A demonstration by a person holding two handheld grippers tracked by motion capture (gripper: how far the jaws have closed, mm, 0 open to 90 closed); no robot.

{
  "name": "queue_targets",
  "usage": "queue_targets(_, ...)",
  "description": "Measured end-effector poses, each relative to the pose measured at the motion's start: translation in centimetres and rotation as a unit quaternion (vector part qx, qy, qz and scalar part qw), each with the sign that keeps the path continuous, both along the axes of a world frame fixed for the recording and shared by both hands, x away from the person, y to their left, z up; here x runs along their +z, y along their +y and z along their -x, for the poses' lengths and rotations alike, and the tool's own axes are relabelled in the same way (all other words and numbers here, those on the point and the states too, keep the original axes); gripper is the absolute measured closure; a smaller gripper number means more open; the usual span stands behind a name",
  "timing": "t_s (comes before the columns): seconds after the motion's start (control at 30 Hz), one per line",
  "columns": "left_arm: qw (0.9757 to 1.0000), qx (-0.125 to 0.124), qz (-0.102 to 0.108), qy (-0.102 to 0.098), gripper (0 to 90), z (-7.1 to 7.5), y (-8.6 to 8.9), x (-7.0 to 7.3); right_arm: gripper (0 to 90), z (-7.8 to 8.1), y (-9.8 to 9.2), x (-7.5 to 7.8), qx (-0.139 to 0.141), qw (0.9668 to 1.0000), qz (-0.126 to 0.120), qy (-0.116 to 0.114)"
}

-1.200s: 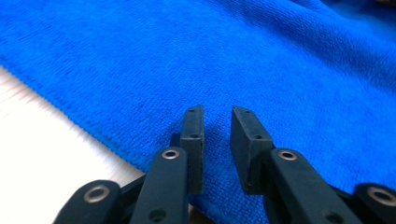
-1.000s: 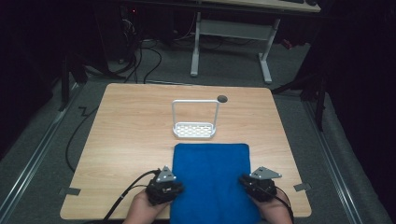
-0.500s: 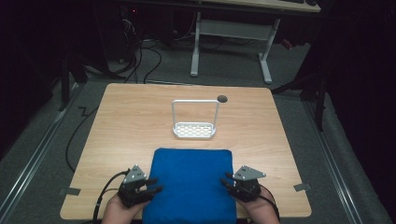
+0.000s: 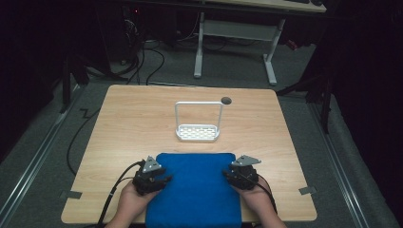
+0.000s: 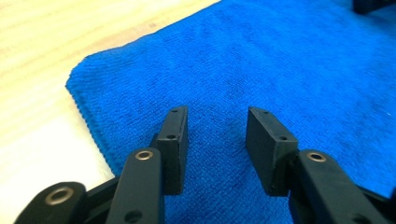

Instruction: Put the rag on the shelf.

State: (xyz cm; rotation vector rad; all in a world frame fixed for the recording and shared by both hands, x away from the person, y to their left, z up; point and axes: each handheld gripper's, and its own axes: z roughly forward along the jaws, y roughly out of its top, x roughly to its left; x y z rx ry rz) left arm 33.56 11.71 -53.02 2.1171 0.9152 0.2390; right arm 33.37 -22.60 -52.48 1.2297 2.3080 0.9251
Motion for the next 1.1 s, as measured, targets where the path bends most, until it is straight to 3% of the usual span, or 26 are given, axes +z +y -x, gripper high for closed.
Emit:
queue_targets(0.07, 1.0, -0.007, 0.002, 0.001, 59.7, 1.1, 0.1, 0.0, 63.9, 0.4, 0.1, 0.0, 0.005, 1.0, 0.0, -0.002)
queue_targets(0.17, 0.9997, -0.021, -0.011, -0.003, 60.0, 2.9, 0.5, 0.1, 63.4, 1.1, 0.2, -0.1, 0.021, 0.9998, -0.005, -0.003)
queue_targets(0.33, 0.9997, -0.022, -0.007, 0.003, 60.1, 3.5, 1.0, 0.2, 63.3, 1.7, 0.4, -0.2, 0.033, 0.9994, -0.007, -0.005)
queue_targets(0.4, 0.9997, -0.02, 0.001, 0.013, 60.1, 3.3, 1.1, 0.2, 62.7, 1.8, 0.4, -0.2, 0.037, 0.9993, -0.004, -0.006)
queue_targets(0.43, 0.9993, -0.007, 0.022, 0.028, 58.6, 3.0, 1.2, 0.2, 55.0, 1.8, 0.2, -0.1, 0.045, 0.9989, -0.013, -0.004)
queue_targets(0.47, 0.9993, -0.007, 0.022, 0.028, 57.7, 3.0, 1.2, 0.2, 55.0, 1.8, 0.2, -0.1, 0.045, 0.9989, -0.013, -0.004)
queue_targets(0.5, 0.9991, 0.0, 0.031, 0.027, 56.2, 2.8, 1.4, 0.3, 53.7, 1.9, -0.2, -0.1, 0.047, 0.9983, -0.031, -0.01)
queue_targets(0.53, 0.9994, 0.002, 0.032, 0.014, 56.2, 2.6, 1.5, 0.5, 53.7, 1.9, -0.2, -0.1, 0.047, 0.9983, -0.031, -0.01)
queue_targets(0.57, 0.9993, 0.015, 0.031, -0.016, 53.8, 2.3, 1.9, 0.9, 53.6, 1.9, -0.6, 0.2, 0.032, 0.9983, -0.04, -0.029)
queue_targets(0.6, 0.9993, 0.015, 0.031, -0.016, 53.0, 2.3, 1.9, 0.9, 53.6, 1.9, -0.6, 0.2, 0.032, 0.9983, -0.04, -0.029)
queue_targets(0.67, 0.9984, 0.035, 0.032, -0.031, 51.1, 1.4, 2.7, 1.3, 54.2, 1.9, -1.2, 0.8, 0.012, 0.9978, -0.044, -0.048)
queue_targets(0.73, 0.9977, 0.054, 0.025, -0.032, 51.2, 0.5, 3.4, 1.2, 53.9, 1.9, -1.3, 0.9, 0.009, 0.9978, -0.043, -0.05)
queue_targets(0.87, 0.9964, 0.083, 0.016, -0.008, 50.8, -1.5, 4.4, 0.2, 52.9, 1.7, -1.5, 0.9, 0.007, 0.9978, -0.032, -0.057)
queue_targets(1.0, 0.996, 0.088, 0.012, 0.007, 54.3, -2.0, 3.9, -0.1, 51.6, 1.6, -1.5, 0.9, 0.004, 0.998, -0.03, -0.056)
queue_targets(1.1, 0.996, 0.085, 0.023, 0.019, 62.1, -2.1, 3.8, -0.1, 51.7, 1.4, -1.5, 0.9, 0.001, 0.9979, -0.03, -0.057)
